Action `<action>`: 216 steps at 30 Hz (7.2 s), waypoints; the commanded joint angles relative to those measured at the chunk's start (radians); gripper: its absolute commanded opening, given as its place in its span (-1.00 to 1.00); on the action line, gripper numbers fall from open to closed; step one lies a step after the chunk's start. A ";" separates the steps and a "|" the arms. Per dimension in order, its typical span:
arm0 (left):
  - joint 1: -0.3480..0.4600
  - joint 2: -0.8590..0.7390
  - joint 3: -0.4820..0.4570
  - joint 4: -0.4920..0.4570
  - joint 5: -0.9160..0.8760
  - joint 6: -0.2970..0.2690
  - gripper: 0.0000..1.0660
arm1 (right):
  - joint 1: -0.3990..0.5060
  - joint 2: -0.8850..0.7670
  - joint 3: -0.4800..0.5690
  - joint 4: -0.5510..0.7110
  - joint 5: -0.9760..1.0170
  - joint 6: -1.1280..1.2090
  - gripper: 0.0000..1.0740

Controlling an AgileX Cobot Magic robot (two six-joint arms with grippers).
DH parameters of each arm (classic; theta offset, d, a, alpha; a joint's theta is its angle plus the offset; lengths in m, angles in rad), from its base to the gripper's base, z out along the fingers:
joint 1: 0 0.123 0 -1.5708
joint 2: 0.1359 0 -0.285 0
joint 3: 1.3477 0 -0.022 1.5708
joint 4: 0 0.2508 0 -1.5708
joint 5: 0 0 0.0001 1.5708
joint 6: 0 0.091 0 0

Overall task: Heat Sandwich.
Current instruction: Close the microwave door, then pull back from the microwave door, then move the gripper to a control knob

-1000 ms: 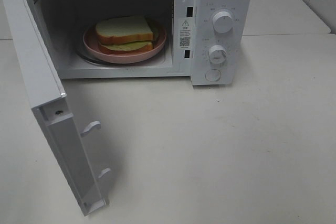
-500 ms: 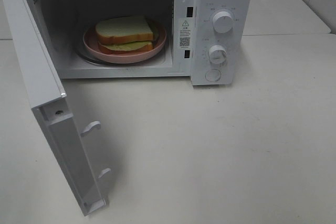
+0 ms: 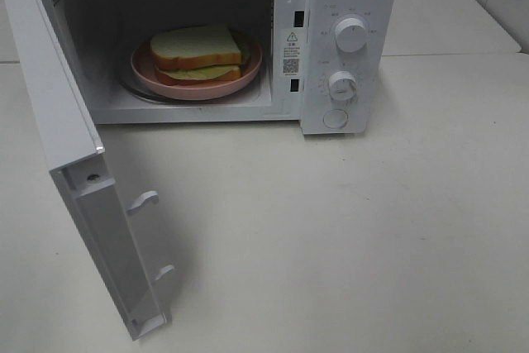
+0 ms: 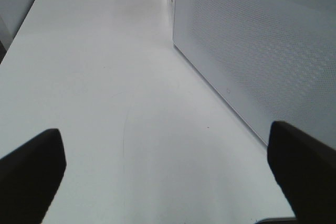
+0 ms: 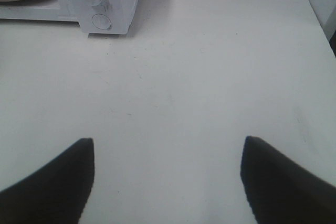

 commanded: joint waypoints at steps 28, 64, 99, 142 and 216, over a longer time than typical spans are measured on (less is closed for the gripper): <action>-0.002 0.069 -0.030 0.010 -0.117 -0.003 0.72 | -0.006 -0.026 0.001 0.003 -0.012 0.002 0.40; -0.002 0.787 0.144 0.012 -1.057 -0.003 -1.00 | -0.006 -0.026 0.001 0.003 -0.012 0.002 0.40; -0.210 1.499 0.143 0.207 -1.866 -0.031 -1.00 | -0.006 -0.026 0.001 0.003 -0.012 0.002 0.40; -0.637 1.841 -0.319 -0.143 -1.819 0.013 -1.00 | -0.006 -0.026 0.001 0.003 -0.012 0.002 0.40; -0.739 1.656 -0.430 -0.308 -0.851 0.197 0.86 | -0.006 -0.026 0.001 0.003 -0.012 0.002 0.40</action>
